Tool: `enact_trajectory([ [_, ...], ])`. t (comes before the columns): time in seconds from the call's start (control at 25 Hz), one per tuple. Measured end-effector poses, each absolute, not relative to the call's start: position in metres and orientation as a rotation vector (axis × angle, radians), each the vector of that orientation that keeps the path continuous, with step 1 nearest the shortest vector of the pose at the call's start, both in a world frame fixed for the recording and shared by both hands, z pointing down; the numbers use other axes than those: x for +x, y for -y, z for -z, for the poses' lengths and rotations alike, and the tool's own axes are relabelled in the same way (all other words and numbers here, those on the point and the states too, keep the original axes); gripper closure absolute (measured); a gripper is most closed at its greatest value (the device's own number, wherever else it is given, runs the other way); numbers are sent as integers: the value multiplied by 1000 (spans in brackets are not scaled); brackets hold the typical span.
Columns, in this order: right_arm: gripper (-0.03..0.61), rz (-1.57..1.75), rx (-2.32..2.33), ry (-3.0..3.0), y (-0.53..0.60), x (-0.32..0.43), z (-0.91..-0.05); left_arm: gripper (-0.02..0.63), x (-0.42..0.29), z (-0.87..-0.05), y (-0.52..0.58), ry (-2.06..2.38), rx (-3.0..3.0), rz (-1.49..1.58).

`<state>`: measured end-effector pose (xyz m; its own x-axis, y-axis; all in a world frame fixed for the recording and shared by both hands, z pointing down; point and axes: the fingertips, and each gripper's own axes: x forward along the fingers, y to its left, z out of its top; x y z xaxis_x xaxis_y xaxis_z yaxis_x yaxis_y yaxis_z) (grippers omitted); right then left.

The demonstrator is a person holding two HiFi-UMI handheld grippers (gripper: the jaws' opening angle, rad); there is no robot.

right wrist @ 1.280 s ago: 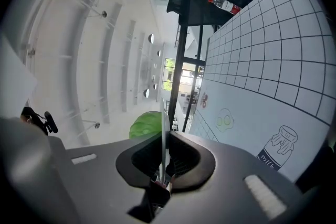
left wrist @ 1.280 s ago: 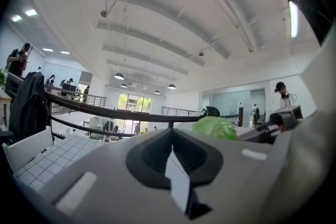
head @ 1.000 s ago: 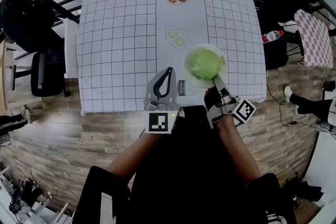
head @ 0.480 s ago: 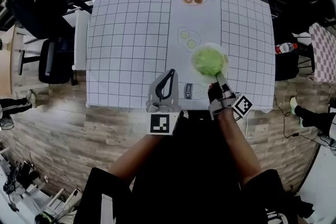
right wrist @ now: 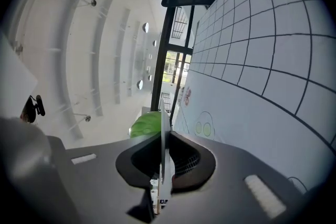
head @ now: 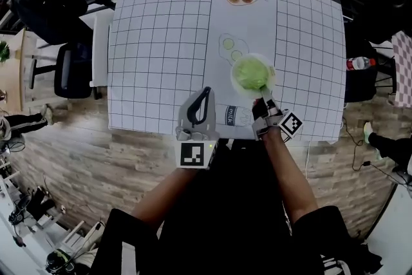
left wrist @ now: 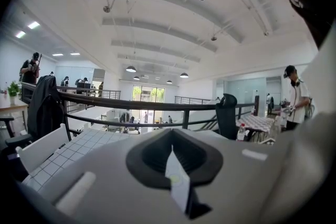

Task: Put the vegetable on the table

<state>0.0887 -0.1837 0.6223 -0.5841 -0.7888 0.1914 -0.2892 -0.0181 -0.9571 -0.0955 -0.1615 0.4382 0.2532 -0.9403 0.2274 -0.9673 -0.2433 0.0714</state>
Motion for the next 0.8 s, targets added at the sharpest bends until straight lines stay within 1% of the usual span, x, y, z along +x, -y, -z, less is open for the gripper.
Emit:
enact_trajectory([
  [0.48, 555, 1742, -1132, -1794, 201, 96, -684, 604, -77, -456, 171, 1778, 2307, -294],
  [0.56, 554, 1777, -1195, -1812, 199, 102, -699, 606, -78, -458, 173, 1784, 2299, -312],
  [0.68, 554, 1740, -1118, -1852, 209, 97, -704, 606, -75, -460, 178, 1787, 2303, -312],
  [0.8, 554, 1797, -1250, -1878, 202, 106, -724, 604, -69, -464, 180, 1786, 2297, -302],
])
